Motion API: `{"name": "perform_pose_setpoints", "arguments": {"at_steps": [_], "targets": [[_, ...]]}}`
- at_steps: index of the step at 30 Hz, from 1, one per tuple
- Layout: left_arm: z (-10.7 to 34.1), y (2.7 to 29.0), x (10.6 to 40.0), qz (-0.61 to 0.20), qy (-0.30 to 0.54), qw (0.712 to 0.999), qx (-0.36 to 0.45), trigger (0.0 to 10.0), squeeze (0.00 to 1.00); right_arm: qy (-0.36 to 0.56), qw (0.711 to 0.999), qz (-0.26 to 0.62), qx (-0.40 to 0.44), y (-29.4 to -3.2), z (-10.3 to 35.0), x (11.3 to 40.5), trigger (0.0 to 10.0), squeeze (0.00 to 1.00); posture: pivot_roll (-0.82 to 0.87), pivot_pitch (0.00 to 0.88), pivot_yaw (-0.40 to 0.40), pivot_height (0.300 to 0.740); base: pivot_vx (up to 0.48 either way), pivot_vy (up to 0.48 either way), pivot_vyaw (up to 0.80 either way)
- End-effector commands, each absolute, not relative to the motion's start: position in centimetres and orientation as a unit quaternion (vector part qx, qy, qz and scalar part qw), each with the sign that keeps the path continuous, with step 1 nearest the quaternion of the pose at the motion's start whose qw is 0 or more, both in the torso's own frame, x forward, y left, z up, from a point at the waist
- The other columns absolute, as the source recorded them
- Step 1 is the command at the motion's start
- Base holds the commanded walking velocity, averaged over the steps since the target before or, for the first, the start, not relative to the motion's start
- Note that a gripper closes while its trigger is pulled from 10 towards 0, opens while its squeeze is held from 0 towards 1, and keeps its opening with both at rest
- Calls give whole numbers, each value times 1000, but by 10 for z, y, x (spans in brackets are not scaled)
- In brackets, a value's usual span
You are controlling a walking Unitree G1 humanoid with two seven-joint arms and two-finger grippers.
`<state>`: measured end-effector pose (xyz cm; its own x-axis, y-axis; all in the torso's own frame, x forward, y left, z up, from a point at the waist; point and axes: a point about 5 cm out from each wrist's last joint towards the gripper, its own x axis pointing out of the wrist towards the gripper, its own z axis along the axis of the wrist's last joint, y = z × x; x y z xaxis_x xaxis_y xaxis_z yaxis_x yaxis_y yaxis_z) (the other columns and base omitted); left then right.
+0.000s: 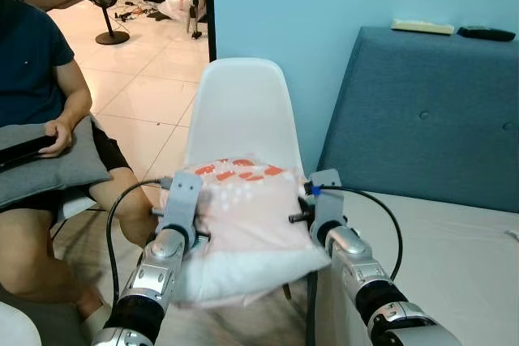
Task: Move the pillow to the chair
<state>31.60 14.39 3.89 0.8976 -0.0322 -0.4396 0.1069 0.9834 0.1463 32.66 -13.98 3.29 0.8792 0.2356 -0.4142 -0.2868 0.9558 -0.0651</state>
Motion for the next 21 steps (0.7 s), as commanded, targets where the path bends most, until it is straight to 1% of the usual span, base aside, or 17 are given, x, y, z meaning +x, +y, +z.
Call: {"name": "perform_pose_setpoints", "arguments": {"at_steps": [1, 3, 4, 6, 7, 11, 21], "targets": [[25, 148, 309, -39, 272, 954, 122, 10000, 0, 241, 955, 151, -87, -135, 20, 318, 10000, 0, -18, 71, -34, 740, 0, 0, 0], [23, 147, 308, -39, 275, 953, 116, 10000, 0, 244, 954, 152, -87, -135, 18, 316, 10000, 0, -18, 72, -33, 740, 0, 0, 0], [27, 145, 309, -35, 256, 962, 88, 10000, 0, 236, 957, 151, -76, -133, 18, 315, 10000, 0, -17, 72, -33, 740, 0, 0, 0], [31, 145, 311, -32, 239, 967, 77, 10000, 0, 229, 960, 146, -66, -133, 20, 316, 10000, 0, -17, 72, -33, 740, 0, 0, 0], [39, 146, 314, -17, 204, 977, 55, 10000, 0, 206, 968, 135, -44, -133, 26, 320, 10000, 0, -18, 70, -31, 740, 0, 0, 0], [45, 150, 317, 3, 175, 984, 44, 10000, 0, 181, 975, 128, -25, -131, 33, 324, 10000, 0, -20, 67, -31, 740, 0, 0, 0], [43, 153, 316, 5, 175, 983, 50, 10000, 0, 167, 978, 125, -23, -131, 38, 327, 10000, 0, -17, 58, -40, 740, 0, 0, 0]]}}
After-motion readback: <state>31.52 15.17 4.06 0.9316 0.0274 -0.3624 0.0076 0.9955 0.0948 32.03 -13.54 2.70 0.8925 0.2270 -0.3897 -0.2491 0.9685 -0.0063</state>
